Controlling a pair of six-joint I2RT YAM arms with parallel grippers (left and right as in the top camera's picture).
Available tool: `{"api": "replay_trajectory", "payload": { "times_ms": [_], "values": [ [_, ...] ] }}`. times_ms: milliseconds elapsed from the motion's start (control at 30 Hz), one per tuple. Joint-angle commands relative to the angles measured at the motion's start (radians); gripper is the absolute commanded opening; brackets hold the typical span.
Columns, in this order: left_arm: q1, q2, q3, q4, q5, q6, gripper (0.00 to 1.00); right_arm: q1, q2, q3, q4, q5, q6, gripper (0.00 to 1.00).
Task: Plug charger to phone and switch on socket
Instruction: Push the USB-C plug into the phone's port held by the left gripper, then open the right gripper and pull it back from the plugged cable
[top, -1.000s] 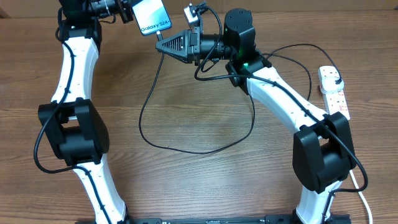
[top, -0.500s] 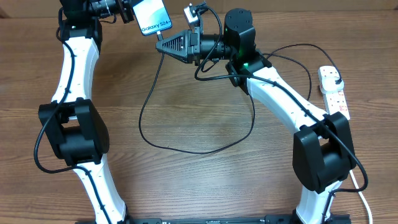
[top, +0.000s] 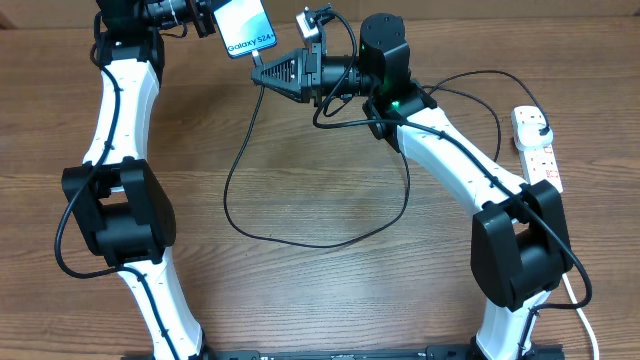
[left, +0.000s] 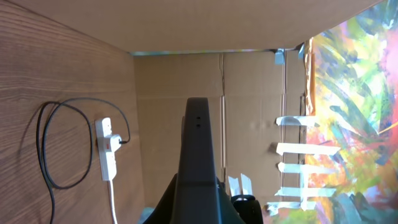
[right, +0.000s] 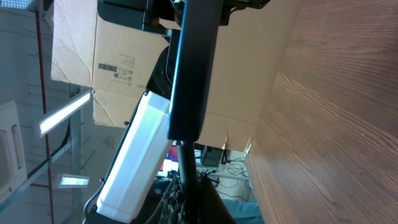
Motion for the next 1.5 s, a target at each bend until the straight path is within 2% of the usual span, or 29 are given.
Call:
{"api": "replay_trajectory", "payload": {
  "times_ms": [0,467,1033,1367,1433,1467],
  "values": [
    [-0.018,-0.039,0.018,0.008,0.042,0.020,0.04,0.003,-0.030,0.023,-0.006,0.024,0.015,0.04],
    [-0.037,-0.039,0.018,0.008,0.061,0.081,0.04,0.003,-0.030,0.023,-0.006,0.030,0.022,0.04],
    [-0.042,-0.039,0.018,0.008,0.208,0.158,0.04,0.003,-0.030,0.023,-0.006,0.044,0.018,0.04],
    [-0.042,-0.039,0.018,0.007,0.204,0.159,0.04,0.003,-0.030,0.023,-0.006,0.044,0.017,0.04],
    [-0.041,-0.039,0.018,0.007,0.194,0.159,0.05,0.003,-0.030,0.023,-0.006,0.043,0.013,0.07],
    [-0.039,-0.039,0.018,0.007,0.188,0.158,0.04,0.003,-0.030,0.023,-0.006,0.042,0.013,0.14]
  ]
}}
